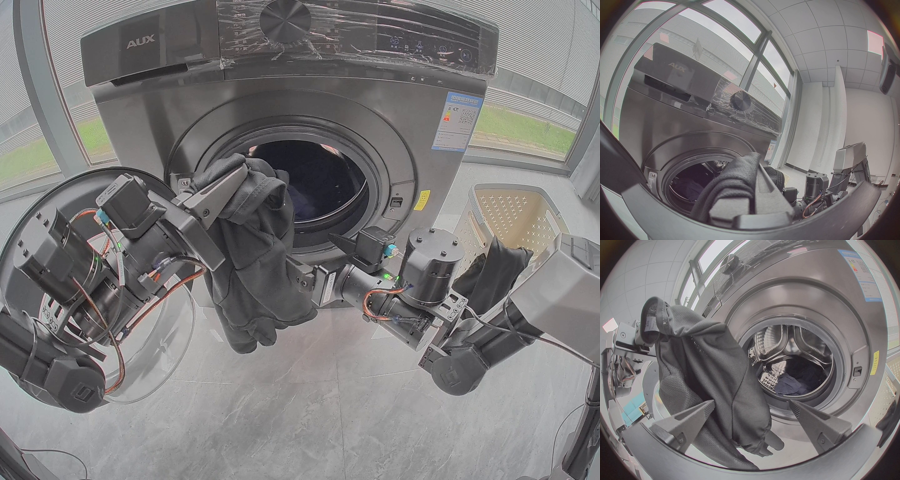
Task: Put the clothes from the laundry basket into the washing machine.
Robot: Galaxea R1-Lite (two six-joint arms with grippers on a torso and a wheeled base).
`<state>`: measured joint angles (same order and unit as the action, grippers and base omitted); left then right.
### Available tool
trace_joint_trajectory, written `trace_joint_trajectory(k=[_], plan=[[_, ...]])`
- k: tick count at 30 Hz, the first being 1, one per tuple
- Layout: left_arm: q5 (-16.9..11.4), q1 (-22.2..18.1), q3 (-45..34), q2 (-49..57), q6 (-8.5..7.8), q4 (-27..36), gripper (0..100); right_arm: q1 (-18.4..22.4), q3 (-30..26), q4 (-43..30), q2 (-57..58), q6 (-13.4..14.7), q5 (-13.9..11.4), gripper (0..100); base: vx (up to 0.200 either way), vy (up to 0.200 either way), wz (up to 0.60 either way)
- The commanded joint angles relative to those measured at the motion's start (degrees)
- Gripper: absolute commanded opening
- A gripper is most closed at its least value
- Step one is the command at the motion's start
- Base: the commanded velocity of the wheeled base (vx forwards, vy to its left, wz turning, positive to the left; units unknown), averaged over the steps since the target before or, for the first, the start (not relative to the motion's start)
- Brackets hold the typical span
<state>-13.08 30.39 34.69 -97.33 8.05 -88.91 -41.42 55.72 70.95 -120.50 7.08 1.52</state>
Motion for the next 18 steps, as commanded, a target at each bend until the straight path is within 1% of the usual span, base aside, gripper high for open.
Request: trace_joint_trajectory(k=[1,7,13,14,15,16,17,18], plan=[[0.0,0.0,0.0,-0.1,0.04,0.0,0,0.5,-0.2,0.2,0.4,0.0,-0.8,100,0.000,0.000,0.00],[0.0,0.0,0.0,-0.1,0.04,0.0,0,0.4,0.8,1.8,-0.2,0.2,-2.8,100,0.000,0.000,0.00],[0.0,0.4,-0.1,-0.1,-0.05,0.0,0,0.2,3.7,1.9,-2.9,0.1,-3.1,100,0.000,0.000,0.00],[0.0,0.5,-0.1,-0.1,-0.05,0.0,0,0.1,4.7,1.8,-3.8,0.1,-3.7,100,0.000,0.000,0.00],[0.0,0.5,-0.1,-0.1,-0.05,0.0,0,0.1,4.7,1.8,-3.8,0.1,-3.7,100,0.000,0.000,0.00],[0.0,0.5,-0.1,-0.1,-0.05,0.0,0,0.1,5.8,1.8,-4.7,0.1,-4.8,100,0.000,0.000,0.00],[0.0,0.5,-0.1,-0.1,-0.05,0.0,0,0.1,5.9,1.8,-4.7,0.1,-4.9,100,0.000,0.000,0.00],[0.0,0.4,-0.1,0.0,-0.05,0.0,0,0.0,7.1,1.9,-5.7,0.1,-5.4,100,0.000,0.000,0.00]])
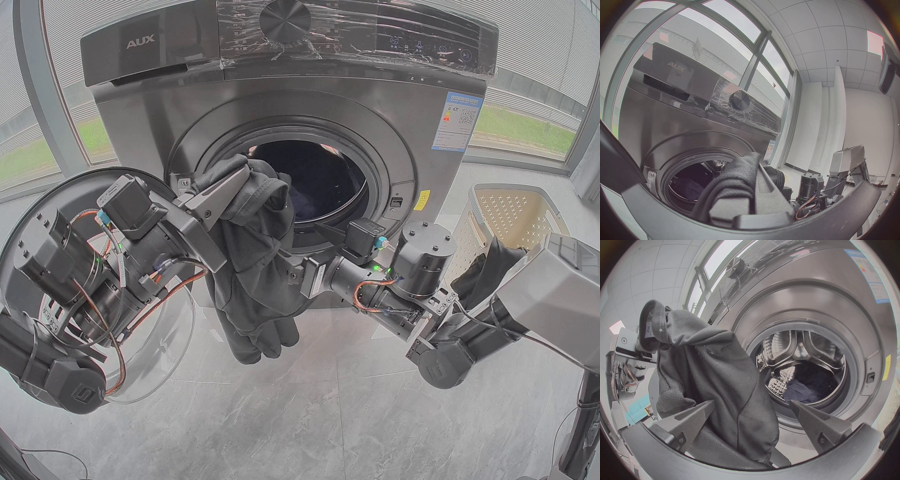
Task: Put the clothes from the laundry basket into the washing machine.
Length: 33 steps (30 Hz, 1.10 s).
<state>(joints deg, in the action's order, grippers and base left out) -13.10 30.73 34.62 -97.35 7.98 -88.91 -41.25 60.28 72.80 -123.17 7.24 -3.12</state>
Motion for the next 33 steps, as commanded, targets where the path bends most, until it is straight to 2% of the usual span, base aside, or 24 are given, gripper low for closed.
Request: trace_joint_trajectory(k=[1,7,8,17,23,26,29,33], plan=[[0.0,0.0,0.0,0.1,0.01,0.0,0,-0.2,3.2,0.1,-3.6,0.0,-0.7,100,0.000,0.000,0.00],[0.0,0.1,0.0,0.1,0.01,0.0,0,-0.3,6.2,2.4,-6.1,0.0,-0.7,100,0.000,0.000,0.00],[0.0,0.1,0.1,0.1,0.01,0.0,0,-0.4,6.5,3.0,-6.3,-0.2,-0.7,0,0.000,0.000,0.00],[0.0,-0.9,-0.1,-0.9,0.19,0.0,0,0.2,4.5,3.6,-1.4,-0.6,-0.7,0,0.000,0.000,0.00],[0.0,-3.0,0.4,-2.3,0.19,0.0,0,1.8,-2.8,1.5,7.2,-1.4,-0.1,0,0.000,0.000,0.00],[0.1,-2.9,1.1,-2.3,0.36,0.0,0,3.6,-8.6,-0.6,12.3,-2.8,-0.1,0,0.000,0.000,0.00],[0.2,-2.8,1.4,-2.2,0.36,0.0,0,5.3,-11.8,-1.0,14.2,-4.4,-0.1,0,0.000,0.000,0.00],[0.1,-2.4,1.3,-2.2,0.63,0.0,0,7.2,-14.1,-0.9,15.1,-4.5,0.0,0,0.000,0.000,0.00]])
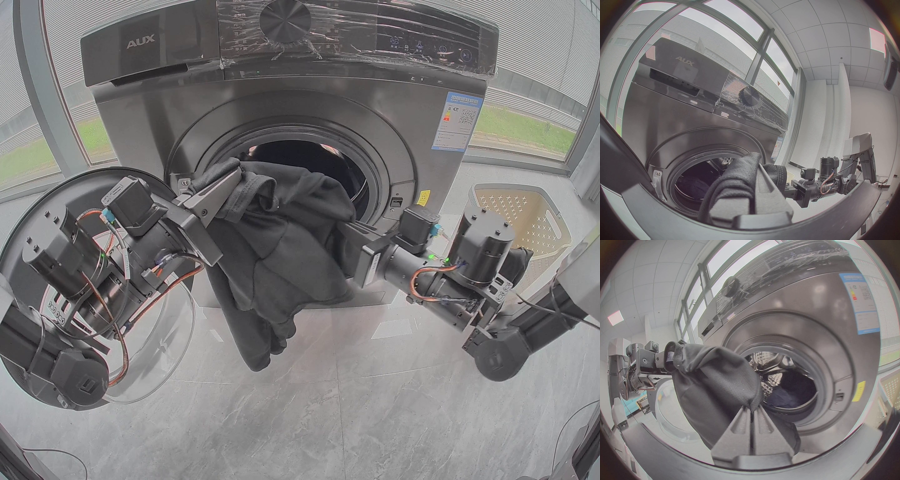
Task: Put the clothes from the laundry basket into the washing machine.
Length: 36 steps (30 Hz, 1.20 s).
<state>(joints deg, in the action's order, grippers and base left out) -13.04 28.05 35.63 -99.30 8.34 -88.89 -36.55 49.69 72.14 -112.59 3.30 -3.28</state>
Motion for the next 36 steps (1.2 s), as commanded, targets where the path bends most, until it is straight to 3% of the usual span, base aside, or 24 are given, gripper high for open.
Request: trace_joint_trajectory(k=[1,5,17,21,23,27,28,33,36], plan=[[0.0,0.4,0.3,-0.2,0.54,-0.1,0,2.6,-3.8,0.0,4.4,-0.5,0.3,0,0.000,0.000,0.00],[0.0,0.9,-0.3,-0.4,0.54,-0.1,0,2.6,-3.5,0.5,4.1,-0.4,2.0,0,0.000,0.000,0.00],[0.1,5.2,-3.5,-1.0,0.54,-0.1,0,2.0,-6.1,1.0,10.6,-0.3,2.0,0,0.000,0.000,0.00],[0.0,5.3,-5.0,-1.9,0.63,-0.1,0,2.0,-10.1,1.0,14.0,-0.3,1.6,0,0.000,0.000,0.00],[-0.1,6.2,-5.1,-4.9,0.89,-0.1,0,1.7,-15.9,1.5,16.7,0.2,1.2,0,0.000,0.000,0.00],[-0.1,7.5,-4.8,-7.1,2.38,-0.1,0,1.7,-17.5,3.4,16.7,1.7,1.1,0,0.000,0.000,0.00],[-0.1,9.0,-4.3,-9.5,3.35,-0.1,100,1.7,-16.9,5.7,16.5,2.2,1.2,0,0.000,0.000,0.00],[0.0,9.3,-3.9,-15.1,4.93,-0.1,100,0.2,-17.1,6.4,16.8,2.4,0.7,0,0.000,0.000,0.00],[0.2,9.0,-3.0,-18.7,4.85,-0.1,100,-1.4,-16.7,6.8,16.8,2.6,0.6,0,0.000,0.000,0.00]])
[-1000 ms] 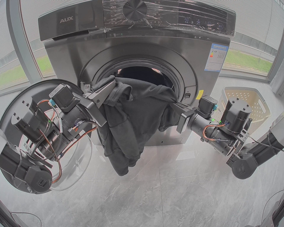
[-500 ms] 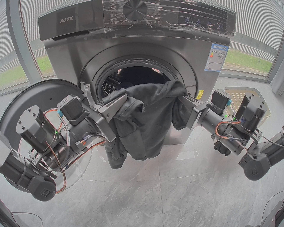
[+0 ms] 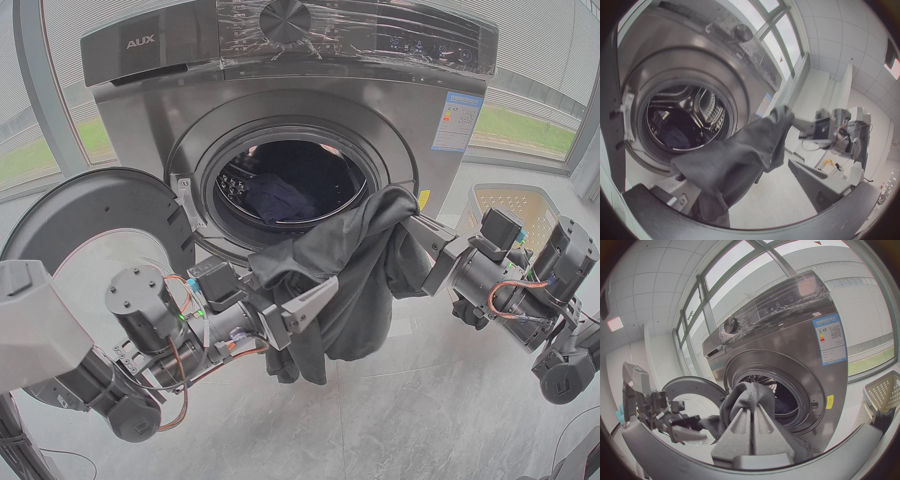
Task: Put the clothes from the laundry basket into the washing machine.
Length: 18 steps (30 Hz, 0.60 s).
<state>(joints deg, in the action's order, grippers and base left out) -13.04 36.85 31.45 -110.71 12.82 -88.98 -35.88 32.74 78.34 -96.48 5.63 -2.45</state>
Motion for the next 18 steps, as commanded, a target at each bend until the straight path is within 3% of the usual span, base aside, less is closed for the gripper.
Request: trace_joint_trajectory(k=[1,18], plan=[[0.5,0.1,2.2,-9.1,0.36,-0.1,100,-2.5,0.4,1.1,0.7,0.2,-0.4,0,0.000,0.000,0.00],[0.8,-1.1,5.1,-17.3,-0.52,-0.2,100,-2.1,2.0,2.1,0.7,0.3,-0.5,0,0.000,0.000,0.00]])
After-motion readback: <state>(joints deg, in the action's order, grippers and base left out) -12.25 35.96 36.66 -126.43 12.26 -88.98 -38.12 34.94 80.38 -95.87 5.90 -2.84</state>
